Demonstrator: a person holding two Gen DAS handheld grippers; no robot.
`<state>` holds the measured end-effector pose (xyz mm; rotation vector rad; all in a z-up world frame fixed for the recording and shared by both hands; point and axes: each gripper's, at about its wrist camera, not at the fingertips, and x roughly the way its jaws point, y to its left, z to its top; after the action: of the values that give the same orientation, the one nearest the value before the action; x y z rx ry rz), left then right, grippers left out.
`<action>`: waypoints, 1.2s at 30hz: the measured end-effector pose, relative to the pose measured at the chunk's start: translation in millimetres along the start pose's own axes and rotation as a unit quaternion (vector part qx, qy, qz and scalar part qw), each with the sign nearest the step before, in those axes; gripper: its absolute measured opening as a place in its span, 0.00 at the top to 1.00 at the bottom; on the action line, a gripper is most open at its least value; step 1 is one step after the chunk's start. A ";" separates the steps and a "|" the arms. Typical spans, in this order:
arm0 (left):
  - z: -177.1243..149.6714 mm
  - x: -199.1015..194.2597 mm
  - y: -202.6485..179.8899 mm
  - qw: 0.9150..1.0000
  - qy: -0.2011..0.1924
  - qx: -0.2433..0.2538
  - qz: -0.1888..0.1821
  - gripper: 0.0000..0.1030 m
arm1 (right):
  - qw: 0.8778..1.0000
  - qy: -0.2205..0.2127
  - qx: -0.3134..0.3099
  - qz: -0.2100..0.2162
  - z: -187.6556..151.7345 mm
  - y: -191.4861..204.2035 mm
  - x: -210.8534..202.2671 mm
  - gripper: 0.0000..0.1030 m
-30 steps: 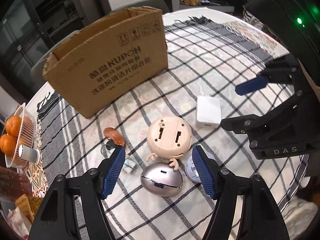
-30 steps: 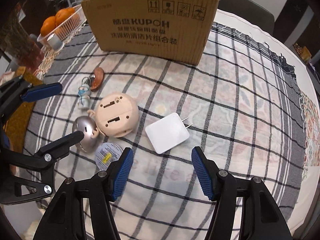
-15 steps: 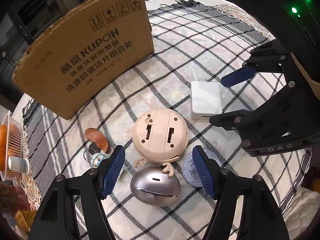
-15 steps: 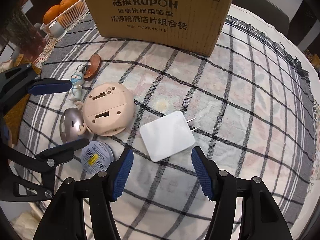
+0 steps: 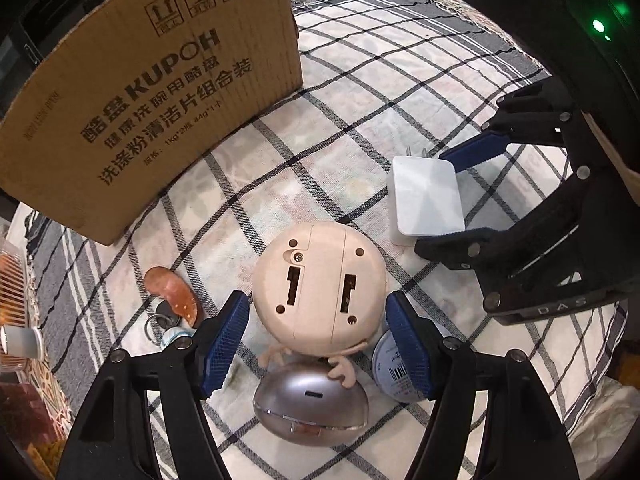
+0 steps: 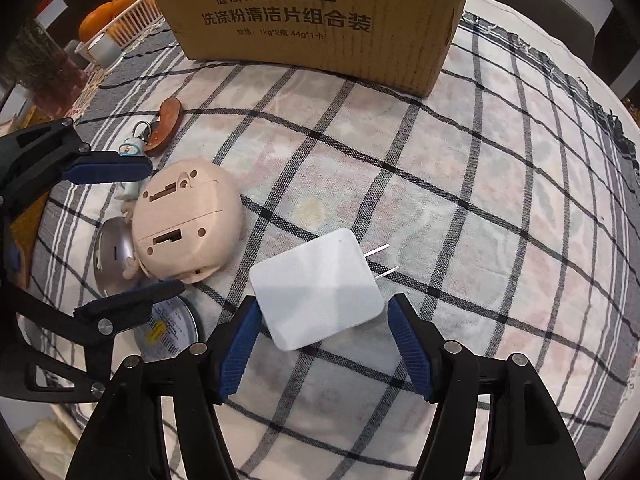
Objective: Organize rigid objects
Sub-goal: 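Close the left tool on the beige doll head while the right tool grasps the white charger, then lift the doll head with the left tool while the right tool carries the charger to the box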
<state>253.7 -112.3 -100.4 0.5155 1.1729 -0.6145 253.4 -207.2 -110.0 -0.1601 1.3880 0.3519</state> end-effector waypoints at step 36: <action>-23.6 -25.3 10.6 0.983 -0.067 -0.167 0.039 0.29 | 0.992 -0.089 0.084 -0.009 -22.5 -18.3 -27.0 0.44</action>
<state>238.2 -84.5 -83.1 0.2290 1.0950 -0.3684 234.8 -235.4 -89.4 -0.0016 1.2317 0.2270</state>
